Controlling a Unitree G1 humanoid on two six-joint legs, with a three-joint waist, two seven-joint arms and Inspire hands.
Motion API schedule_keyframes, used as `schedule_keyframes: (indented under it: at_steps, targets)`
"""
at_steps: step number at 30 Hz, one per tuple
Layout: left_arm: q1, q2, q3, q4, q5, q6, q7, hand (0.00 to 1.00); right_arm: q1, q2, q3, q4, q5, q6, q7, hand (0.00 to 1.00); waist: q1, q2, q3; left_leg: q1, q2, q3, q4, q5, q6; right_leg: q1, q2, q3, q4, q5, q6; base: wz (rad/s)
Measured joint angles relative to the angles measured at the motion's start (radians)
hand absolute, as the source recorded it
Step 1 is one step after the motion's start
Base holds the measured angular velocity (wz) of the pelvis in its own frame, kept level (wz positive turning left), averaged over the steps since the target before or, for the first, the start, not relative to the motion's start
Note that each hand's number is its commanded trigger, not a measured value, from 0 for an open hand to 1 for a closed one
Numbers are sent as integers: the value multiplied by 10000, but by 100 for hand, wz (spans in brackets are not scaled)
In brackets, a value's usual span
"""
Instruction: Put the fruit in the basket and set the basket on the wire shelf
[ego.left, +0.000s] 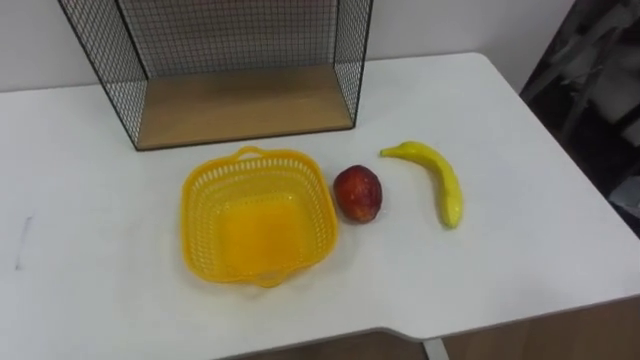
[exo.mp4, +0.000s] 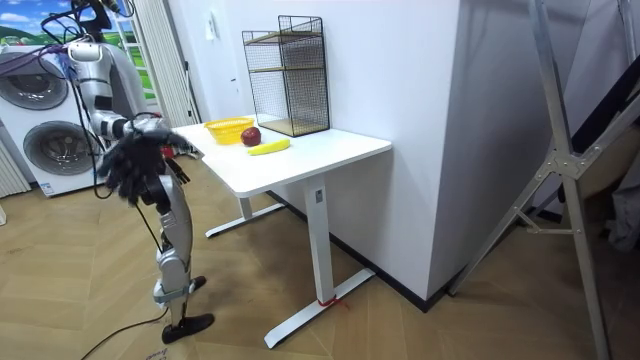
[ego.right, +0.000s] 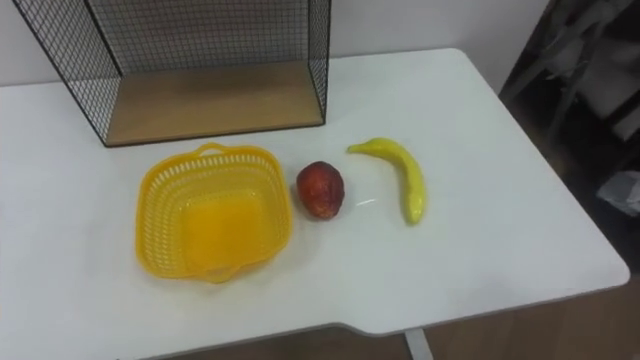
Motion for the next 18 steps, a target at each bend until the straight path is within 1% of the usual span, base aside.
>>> schedule_keyframes:
  at_steps: [1, 2, 3, 4, 5, 6, 7, 9, 12, 14, 16, 17, 18]
  targets:
    - [-17, -2, -170, 76, 1, -82, 39, 0, -3, -33, 278, -444, -728, -50, -19, 0, 24, 64, -3, 23, 0, 15, -42, 15, 3, 16, 1, -6, 58, -1, 2, 0]
    - [-24, 0, -238, 101, 0, -101, 50, 0, -7, -66, 448, -619, -987, -67, -6, 0, 40, 81, -3, 28, -1, 14, -42, 18, 6, 25, 1, -18, 58, -1, 1, 4]
    - [-52, 1, -341, 125, 6, -119, 55, 0, -27, -126, 800, -907, -1423, -124, 77, 0, 118, 107, 6, 41, 0, 11, -33, 19, 6, 2, 1, -54, 54, 0, 1, 0]
    - [-118, 2, -480, 130, 15, -126, 56, 0, -23, -161, 1104, -1135, -1901, -162, 231, 0, 244, 108, 9, 44, 0, 19, -27, 19, 6, -7, 1, -39, 49, -1, 1, 0]
    - [-151, 1, -536, 149, 15, -152, 56, 0, -26, -161, 1245, -1248, -2039, -195, 354, 0, 285, 100, 14, 43, 0, 19, -27, 19, 6, -7, 1, -42, 48, 0, 1, 0]
    - [-188, 1, -629, 224, 14, -265, 56, 0, -40, -163, 1552, -1402, -2326, -212, 596, 0, 364, 89, 18, 47, 0, 7, -27, 19, 6, 0, 1, -62, 52, -1, 1, 0]
    - [-220, 2, -723, 345, 5, -357, 56, 0, -44, -167, 1813, -1575, -2423, -213, 847, 0, 504, 76, 26, 84, 1, 8, -30, 19, 6, 24, 1, -56, 50, -1, 1, 0]
    - [-210, 2, -836, 444, -7, -370, 53, 0, -67, -173, 2107, -1653, -2550, -215, 1195, 0, 596, 40, 32, 134, 1, 2, -41, 19, 6, 72, 1, -73, 51, -1, 1, 0]
    - [-140, 7, -975, 446, -4, -369, 35, 0, -169, -191, 2554, -1658, -2552, -214, 1771, 0, 790, -59, 88, 130, 11, -27, -41, 18, 6, 59, 0, -134, 49, -1, 1, 0]
    - [-144, 12, -1087, 445, -3, -368, -38, 0, -175, -194, 2934, -1658, -2542, -209, 2178, 0, 829, -111, 73, 115, 19, -59, -30, 17, 4, 70, -2, -226, 50, -1, 1, 3]
    - [-138, 20, -1332, 455, 3, -352, -237, 0, -260, -206, 3510, -1614, -2544, -196, 2867, 0, 858, -104, 67, 73, 22, -96, 28, 17, 4, 99, -2, -298, 49, 1, 0, 8]
    - [-146, 19, -1390, 453, 10, -352, -268, 0, -287, -206, 3635, -1588, -2544, -193, 3069, 0, 871, -99, 63, 62, 23, -104, 34, 17, 4, 98, -2, -304, 48, 2, -1, 4]
    - [-158, 0, -1398, 452, 31, -353, -375, 0, -314, -209, 3850, -1559, -2544, -156, 3493, 0, 902, -116, 55, 46, 24, -105, 44, 17, 4, 87, -2, -306, 43, 2, -1, 0]
